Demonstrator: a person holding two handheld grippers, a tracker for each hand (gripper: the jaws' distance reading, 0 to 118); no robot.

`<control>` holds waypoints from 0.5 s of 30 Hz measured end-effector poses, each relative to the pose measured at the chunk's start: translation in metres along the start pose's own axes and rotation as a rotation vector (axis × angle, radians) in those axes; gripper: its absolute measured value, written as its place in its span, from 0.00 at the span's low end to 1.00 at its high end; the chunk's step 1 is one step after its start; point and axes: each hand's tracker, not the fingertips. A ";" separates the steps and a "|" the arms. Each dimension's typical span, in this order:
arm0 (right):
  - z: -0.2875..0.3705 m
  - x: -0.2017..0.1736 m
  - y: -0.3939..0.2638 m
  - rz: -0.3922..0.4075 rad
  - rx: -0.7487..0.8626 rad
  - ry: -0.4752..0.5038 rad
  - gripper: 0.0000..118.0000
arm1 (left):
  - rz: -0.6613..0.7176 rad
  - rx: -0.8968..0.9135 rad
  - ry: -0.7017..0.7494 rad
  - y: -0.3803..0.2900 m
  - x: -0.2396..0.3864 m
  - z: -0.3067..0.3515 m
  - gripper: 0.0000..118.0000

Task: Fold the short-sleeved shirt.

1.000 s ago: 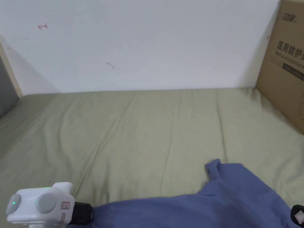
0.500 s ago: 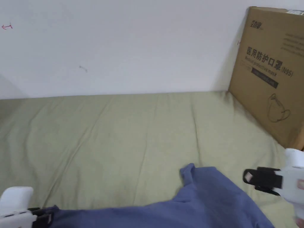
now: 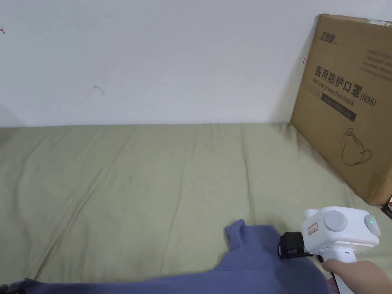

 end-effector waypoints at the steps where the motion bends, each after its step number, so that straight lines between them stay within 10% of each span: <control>1: 0.003 -0.007 -0.002 0.059 0.003 -0.005 0.78 | -0.005 -0.008 0.004 -0.001 -0.001 -0.002 0.01; 6: 0.023 -0.031 -0.018 0.171 0.013 0.125 0.00 | 0.015 -0.027 0.010 -0.003 -0.005 -0.012 0.01; 15: 0.114 0.005 -0.022 -0.134 0.347 0.155 0.00 | 0.149 0.097 -0.003 0.012 -0.015 -0.003 0.01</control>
